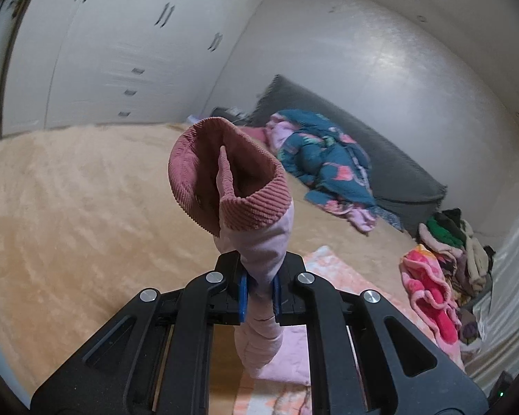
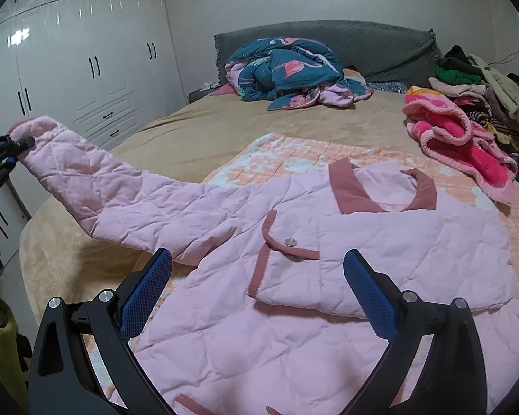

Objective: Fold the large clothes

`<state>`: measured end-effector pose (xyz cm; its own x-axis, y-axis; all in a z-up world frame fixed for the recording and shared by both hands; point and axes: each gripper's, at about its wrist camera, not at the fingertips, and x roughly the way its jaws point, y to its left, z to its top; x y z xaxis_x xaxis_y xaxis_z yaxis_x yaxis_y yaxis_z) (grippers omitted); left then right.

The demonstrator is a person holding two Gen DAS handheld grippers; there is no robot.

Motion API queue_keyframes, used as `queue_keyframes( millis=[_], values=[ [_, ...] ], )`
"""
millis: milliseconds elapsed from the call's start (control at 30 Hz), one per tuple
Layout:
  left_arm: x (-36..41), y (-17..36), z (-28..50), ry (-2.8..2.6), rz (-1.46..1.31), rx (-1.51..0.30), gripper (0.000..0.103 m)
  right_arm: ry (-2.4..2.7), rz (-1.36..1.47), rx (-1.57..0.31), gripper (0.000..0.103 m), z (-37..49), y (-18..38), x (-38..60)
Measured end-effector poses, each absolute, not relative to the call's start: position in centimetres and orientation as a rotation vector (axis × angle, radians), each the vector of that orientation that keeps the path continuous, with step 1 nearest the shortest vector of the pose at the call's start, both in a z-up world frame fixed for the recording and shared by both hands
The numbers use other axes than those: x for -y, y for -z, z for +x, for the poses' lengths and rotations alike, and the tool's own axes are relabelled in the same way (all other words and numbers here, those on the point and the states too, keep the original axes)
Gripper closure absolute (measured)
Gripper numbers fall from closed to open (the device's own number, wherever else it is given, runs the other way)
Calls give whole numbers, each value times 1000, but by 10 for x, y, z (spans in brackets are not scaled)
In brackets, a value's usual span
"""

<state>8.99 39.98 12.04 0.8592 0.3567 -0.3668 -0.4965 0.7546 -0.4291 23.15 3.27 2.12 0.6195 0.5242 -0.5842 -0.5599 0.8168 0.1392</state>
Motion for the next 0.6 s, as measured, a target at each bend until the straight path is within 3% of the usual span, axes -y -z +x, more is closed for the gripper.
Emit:
queue_keyframes(
  millis=[600],
  values=[
    [-300,-164,108,-363,-395,-278,99,-554,-40,-570,4,212,-53,44]
  ],
)
